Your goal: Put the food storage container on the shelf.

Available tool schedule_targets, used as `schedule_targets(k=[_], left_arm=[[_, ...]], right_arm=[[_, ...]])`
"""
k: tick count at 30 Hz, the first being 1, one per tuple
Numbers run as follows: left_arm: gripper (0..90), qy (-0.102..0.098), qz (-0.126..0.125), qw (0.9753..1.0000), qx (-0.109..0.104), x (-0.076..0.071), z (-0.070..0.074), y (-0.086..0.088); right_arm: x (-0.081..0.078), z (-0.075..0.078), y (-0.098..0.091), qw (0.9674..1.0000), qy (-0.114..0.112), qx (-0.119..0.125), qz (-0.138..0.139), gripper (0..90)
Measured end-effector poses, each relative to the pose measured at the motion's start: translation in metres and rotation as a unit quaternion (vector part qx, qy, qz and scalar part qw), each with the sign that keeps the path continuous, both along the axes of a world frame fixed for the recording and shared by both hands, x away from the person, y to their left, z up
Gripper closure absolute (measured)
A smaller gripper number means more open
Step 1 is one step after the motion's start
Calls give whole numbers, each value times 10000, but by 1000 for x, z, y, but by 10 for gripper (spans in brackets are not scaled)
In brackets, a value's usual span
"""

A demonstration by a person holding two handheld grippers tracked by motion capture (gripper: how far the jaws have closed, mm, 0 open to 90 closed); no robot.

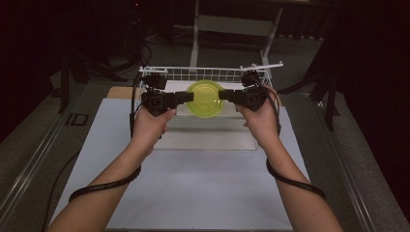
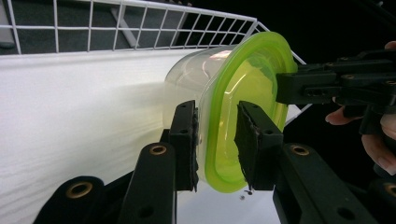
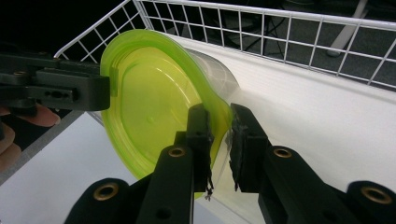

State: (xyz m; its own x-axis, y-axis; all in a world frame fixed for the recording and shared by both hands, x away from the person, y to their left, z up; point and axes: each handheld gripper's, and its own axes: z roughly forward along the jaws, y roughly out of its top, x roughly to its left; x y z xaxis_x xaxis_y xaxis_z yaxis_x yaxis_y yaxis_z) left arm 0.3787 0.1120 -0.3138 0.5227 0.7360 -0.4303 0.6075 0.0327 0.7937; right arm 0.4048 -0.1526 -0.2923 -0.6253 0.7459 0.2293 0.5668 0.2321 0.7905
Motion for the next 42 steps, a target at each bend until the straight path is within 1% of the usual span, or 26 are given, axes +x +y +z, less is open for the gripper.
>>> schedule_targets(k=[2,4,5,8,9,10,11,12,13,15,16,19,20,21,23,24,25,28,29,30,32,35,37,40,41,42], left_arm=[[716,34,24,10000,-44,2,1,1],[716,52,59,9999,-86,4,1,1],[745,61,96,9999,-75,7,2,1],[745,49,136,9999,-42,11,2,0],[745,33,145,9999,-53,12,3,0],[745,37,163,9998,-68,13,3,0],[744,34,178,9998,-92,14,3,0],[709,49,186,9998,-114,16,3,0],[706,76,188,9997,-124,17,3,-1],[706,68,200,9998,-26,19,3,-2],[706,74,212,9997,1,20,2,-1],[705,165,242,9996,-32,24,-1,0],[686,209,254,9994,-83,26,-2,1],[686,229,267,9994,-50,28,-2,1],[675,199,317,9993,-3,30,-3,1],[653,209,328,9992,19,32,-3,1],[653,216,341,9992,20,34,-4,1],[598,232,453,9987,85,40,-5,1],[593,201,492,9985,121,41,-5,1],[575,168,517,9984,162,41,-4,1],[571,142,483,9986,133,41,-4,0],[573,177,461,9987,125,40,-3,-3],[567,194,423,9989,70,39,-3,-1],[482,180,490,9985,136,37,-3,1],[454,153,512,9984,164,36,-2,2],[455,77,548,9983,180,34,0,3]], right_arm=[[5,0,-1,9998,154,123,-57,789],[5,0,-1,9998,154,123,-57,789],[13,1,-1,9993,286,188,-113,785],[17,2,0,9991,336,180,-178,777],[19,2,1,9989,370,191,-200,768],[22,2,1,9985,431,207,-257,711],[24,2,0,9981,476,232,-300,693],[26,3,0,9981,457,227,-354,693],[27,3,0,9980,439,231,-386,692],[27,3,0,9980,421,230,-410,694],[27,2,0,9981,417,184,-420,694],[28,1,1,9979,439,217,-420,694],[30,1,1,9976,487,222,-439,694],[30,1,1,9976,487,222,-439,694],[32,-1,2,9972,547,240,-458,694],[32,-1,3,9970,562,249,-461,694],[32,-1,3,9970,562,249,-461,694],[31,-1,4,9970,559,299,-451,686],[31,-1,5,9970,547,295,-466,678],[31,0,5,9971,541,269,-468,679],[31,0,4,9968,553,324,-473,683],[30,1,4,9966,575,340,-474,684],[30,1,3,9965,585,360,-480,665],[27,2,2,9972,453,317,-510,627],[25,2,2,9974,417,313,-494,618],[24,3,2,9977,355,283,-513,617]])
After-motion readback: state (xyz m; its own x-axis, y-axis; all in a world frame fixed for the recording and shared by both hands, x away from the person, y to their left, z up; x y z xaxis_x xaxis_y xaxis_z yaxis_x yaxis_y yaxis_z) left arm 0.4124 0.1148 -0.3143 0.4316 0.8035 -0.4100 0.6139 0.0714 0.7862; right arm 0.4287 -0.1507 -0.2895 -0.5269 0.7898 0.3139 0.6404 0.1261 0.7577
